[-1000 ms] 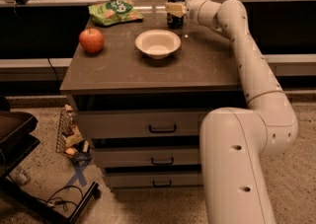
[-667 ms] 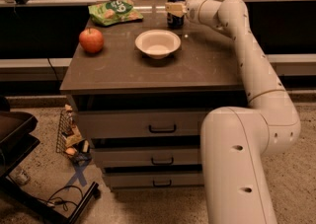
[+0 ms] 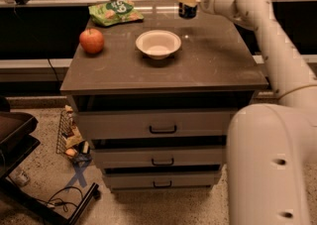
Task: Pick pepsi can
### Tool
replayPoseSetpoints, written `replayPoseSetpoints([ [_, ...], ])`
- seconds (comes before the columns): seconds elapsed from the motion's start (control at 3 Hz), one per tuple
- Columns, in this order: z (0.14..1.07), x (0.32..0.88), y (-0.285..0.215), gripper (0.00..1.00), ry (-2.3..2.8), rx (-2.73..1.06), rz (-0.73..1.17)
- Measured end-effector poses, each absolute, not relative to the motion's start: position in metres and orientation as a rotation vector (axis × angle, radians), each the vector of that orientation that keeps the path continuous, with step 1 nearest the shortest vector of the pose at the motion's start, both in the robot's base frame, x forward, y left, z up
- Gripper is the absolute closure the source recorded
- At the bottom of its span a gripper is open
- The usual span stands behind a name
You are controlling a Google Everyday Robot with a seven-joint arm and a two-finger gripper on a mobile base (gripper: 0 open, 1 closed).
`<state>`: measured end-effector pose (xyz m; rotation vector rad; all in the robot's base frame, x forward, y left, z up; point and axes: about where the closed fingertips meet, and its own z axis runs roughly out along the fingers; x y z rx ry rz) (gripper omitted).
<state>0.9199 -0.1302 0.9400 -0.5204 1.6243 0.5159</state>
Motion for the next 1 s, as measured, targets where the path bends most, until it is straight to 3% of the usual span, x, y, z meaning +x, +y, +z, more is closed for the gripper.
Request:
replayPoseSetpoints([
  [0.67, 1.052, 0.827, -0.187, 1.00, 1.502, -0.368, 0.451],
  [1.0, 1.018, 0.817, -0.173, 1.00, 1.557, -0.383, 0.479],
])
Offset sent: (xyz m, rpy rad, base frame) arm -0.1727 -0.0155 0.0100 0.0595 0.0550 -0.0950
